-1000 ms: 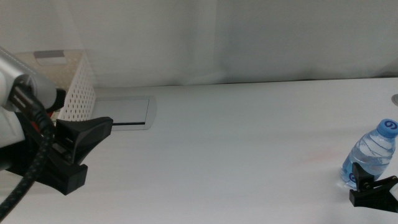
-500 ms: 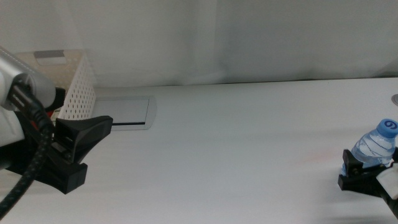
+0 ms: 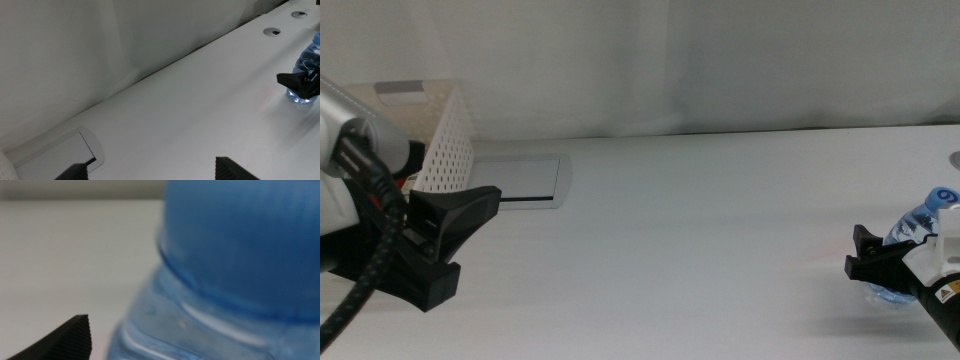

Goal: Use arms to grab the bottles and put them into the dustbin to the left of the table.

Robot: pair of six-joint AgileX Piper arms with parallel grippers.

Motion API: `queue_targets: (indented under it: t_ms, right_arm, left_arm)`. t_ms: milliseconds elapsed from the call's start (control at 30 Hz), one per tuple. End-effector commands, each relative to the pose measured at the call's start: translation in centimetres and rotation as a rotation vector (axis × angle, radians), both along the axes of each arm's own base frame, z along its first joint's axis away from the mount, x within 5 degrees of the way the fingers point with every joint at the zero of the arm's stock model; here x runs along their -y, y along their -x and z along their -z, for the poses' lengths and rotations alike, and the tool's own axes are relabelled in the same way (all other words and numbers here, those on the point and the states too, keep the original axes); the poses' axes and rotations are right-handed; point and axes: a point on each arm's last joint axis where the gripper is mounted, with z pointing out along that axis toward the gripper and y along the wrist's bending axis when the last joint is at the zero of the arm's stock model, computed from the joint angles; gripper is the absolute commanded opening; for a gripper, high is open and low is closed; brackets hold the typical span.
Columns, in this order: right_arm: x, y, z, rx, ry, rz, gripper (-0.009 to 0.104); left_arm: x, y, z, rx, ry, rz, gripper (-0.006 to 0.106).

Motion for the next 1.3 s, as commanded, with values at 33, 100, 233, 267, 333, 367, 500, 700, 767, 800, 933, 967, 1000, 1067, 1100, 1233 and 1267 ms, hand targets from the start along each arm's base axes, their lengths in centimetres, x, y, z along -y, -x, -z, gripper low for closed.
queue_targets:
  t_ms: [33, 100, 233, 267, 333, 367, 500, 700, 767, 800, 933, 967, 1000, 1067, 1100, 1233, 1267]
  right_arm:
    - [0.1, -0.2, 0.6, -0.042, 0.016, 0.023, 0.081]
    - [0.0, -0.3, 1.1, -0.06, 0.022, 0.025, 0.069]
    - [-0.2, -0.5, 1.7, -0.073, 0.036, -0.001, 0.029]
    - [-0.2, -0.5, 1.7, -0.071, 0.037, -0.004, 0.017]
    - [-0.2, -0.6, 1.3, -0.028, 0.032, -0.001, -0.002]
    - [-0.3, -0.7, 1.2, -0.007, 0.032, -0.001, -0.002]
    - [-0.9, -0.9, 0.2, 0.082, 0.039, -0.076, -0.002]
    - [-2.9, -0.7, -2.0, 0.178, -0.025, -0.291, -0.002]
    - [-3.5, -0.6, -2.9, 0.205, -0.065, -0.348, -0.002]
    - [-3.8, -0.7, -3.5, 0.217, -0.077, -0.379, -0.002]
    - [-5.8, -0.9, -5.2, 0.221, -0.084, -0.515, -0.002]
    - [-6.3, -1.0, -5.5, 0.218, -0.082, -0.544, -0.002]
    - [-7.1, -1.1, -5.7, 0.217, -0.071, -0.585, -0.002]
    - [-9.4, -1.3, -6.6, 0.215, -0.051, -0.669, -0.003]
    - [-10.1, -1.3, -6.8, 0.211, -0.045, -0.693, -0.003]
    - [-12.7, -0.8, -7.8, 0.236, -0.054, -0.785, -0.003]
    - [-13.3, -0.7, -8.0, 0.231, -0.07, -0.798, -0.003]
  left_arm:
    - [0.1, 0.1, 0.1, -0.001, 0.016, 0.001, 0.069]
    - [0.1, 0.1, 0.1, -0.001, 0.016, 0.001, 0.069]
    - [0.1, 0.0, 0.0, 0.005, 0.019, 0.001, 0.069]
    - [0.1, 0.0, 0.0, 0.005, 0.019, 0.001, 0.069]
    - [0.1, 0.0, 0.0, 0.005, 0.019, 0.001, 0.069]
    - [0.1, 0.0, 0.0, 0.005, 0.019, 0.001, 0.069]
    - [0.1, 0.0, 0.0, 0.005, 0.019, 0.001, 0.069]
    - [0.1, 0.0, 0.0, 0.005, 0.019, 0.001, 0.069]
    - [0.1, 0.0, 0.0, 0.005, 0.019, 0.001, 0.069]
    - [0.1, 0.0, 0.0, 0.005, 0.019, 0.001, 0.069]
    - [0.1, 0.0, 0.0, 0.007, 0.019, 0.001, 0.069]
    - [0.1, 0.0, 0.0, 0.006, 0.019, 0.001, 0.069]
    - [0.1, 0.0, 0.0, 0.006, 0.019, 0.001, 0.069]
    - [0.1, 0.0, 0.0, 0.006, 0.019, 0.001, 0.069]
    - [0.1, 0.0, 0.0, 0.006, 0.019, 0.001, 0.069]
    - [0.1, 0.0, 0.0, 0.006, 0.019, 0.001, 0.069]
    - [0.1, 0.0, 0.0, 0.006, 0.019, 0.001, 0.069]
